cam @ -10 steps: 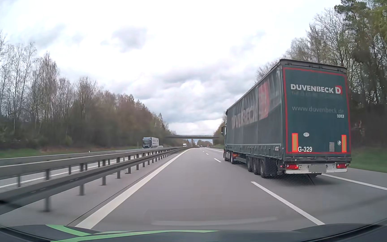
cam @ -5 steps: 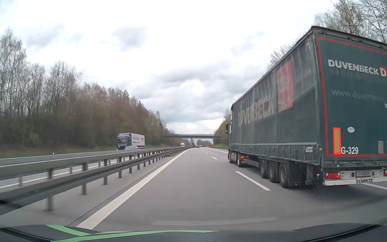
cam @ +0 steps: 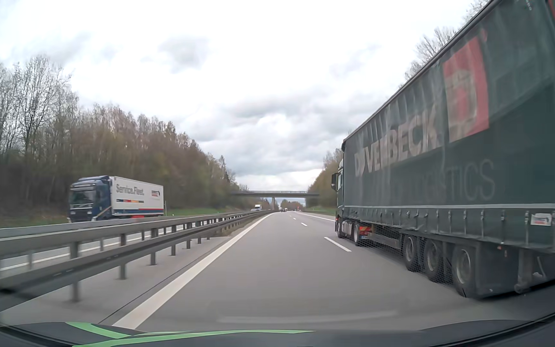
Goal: Follow the waypoints while adhering to traffic rules and regulations
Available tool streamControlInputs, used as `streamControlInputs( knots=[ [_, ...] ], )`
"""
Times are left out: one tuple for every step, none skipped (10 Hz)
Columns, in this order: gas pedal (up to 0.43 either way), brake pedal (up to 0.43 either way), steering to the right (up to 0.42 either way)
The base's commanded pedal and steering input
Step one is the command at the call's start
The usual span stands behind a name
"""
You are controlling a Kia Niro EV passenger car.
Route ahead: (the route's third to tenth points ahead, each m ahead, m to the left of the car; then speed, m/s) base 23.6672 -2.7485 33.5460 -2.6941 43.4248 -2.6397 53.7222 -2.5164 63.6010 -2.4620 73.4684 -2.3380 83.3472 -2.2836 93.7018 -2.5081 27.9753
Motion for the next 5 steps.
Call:
streamControlInputs(
  knots=[
    [0.268, 0.000, 0.000],
    [0.268, 0.000, 0.000],
    [0.260, 0.000, 0.000],
    [0.248, 0.000, 0.000],
    [0.240, 0.000, 0.000]
  ],
)
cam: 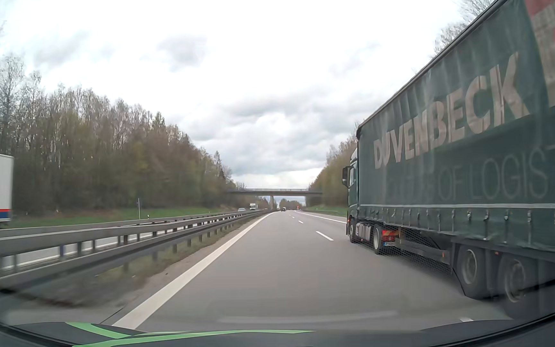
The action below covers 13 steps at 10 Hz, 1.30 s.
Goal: Follow the waypoints while adhering to traffic rules and regulations
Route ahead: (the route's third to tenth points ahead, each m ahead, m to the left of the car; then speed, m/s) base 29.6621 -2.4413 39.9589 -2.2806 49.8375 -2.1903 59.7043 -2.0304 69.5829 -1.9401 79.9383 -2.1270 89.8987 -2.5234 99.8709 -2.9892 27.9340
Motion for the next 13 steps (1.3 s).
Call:
streamControlInputs(
  knots=[
    [0.240, 0.000, 0.000],
    [0.228, 0.000, 0.000],
    [0.220, 0.000, 0.000],
    [0.220, 0.000, 0.000],
    [0.220, 0.000, 0.000],
    [0.220, 0.000, 0.000],
    [0.220, 0.000, 0.000],
    [0.220, 0.000, 0.000],
    [0.220, 0.000, 0.000],
    [0.220, 0.000, 0.000],
    [0.220, 0.000, 0.000],
    [0.220, 0.000, 0.000],
    [0.220, 0.000, 0.000]
  ],
)
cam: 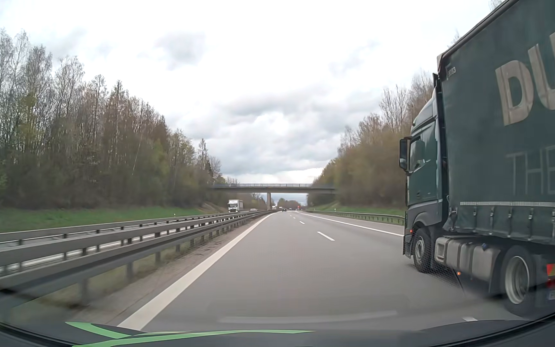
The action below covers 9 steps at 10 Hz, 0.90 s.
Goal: Follow the waypoints while adhering to traffic rules and regulations
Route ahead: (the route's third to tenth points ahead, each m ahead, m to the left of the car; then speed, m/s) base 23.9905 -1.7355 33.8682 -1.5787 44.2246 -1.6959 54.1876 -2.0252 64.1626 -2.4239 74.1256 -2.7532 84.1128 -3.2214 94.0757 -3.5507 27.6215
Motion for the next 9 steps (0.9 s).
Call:
streamControlInputs(
  knots=[
    [0.220, 0.000, 0.000],
    [0.220, 0.000, 0.000],
    [0.220, 0.000, 0.000],
    [0.220, 0.000, 0.000],
    [0.220, 0.000, 0.000],
    [0.220, 0.000, 0.000],
    [0.220, 0.000, 0.000],
    [0.220, 0.000, 0.000],
    [0.220, 0.000, 0.000]
  ],
)
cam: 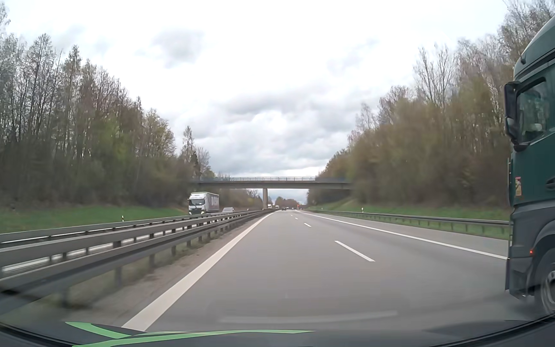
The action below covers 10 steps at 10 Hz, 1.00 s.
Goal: Follow the waypoints while adhering to traffic rules and regulations
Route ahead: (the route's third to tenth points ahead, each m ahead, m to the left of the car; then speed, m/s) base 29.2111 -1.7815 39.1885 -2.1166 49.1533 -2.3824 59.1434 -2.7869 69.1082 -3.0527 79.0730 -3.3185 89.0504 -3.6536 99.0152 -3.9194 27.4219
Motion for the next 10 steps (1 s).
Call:
streamControlInputs(
  knots=[
    [0.220, 0.000, 0.000],
    [0.220, 0.000, 0.001],
    [0.220, 0.000, 0.001],
    [0.220, 0.000, 0.000],
    [0.220, 0.000, 0.001],
    [0.220, 0.000, 0.001],
    [0.220, 0.000, 0.001],
    [0.220, 0.000, 0.001],
    [0.220, 0.000, 0.001],
    [0.220, 0.000, 0.001]
  ],
)
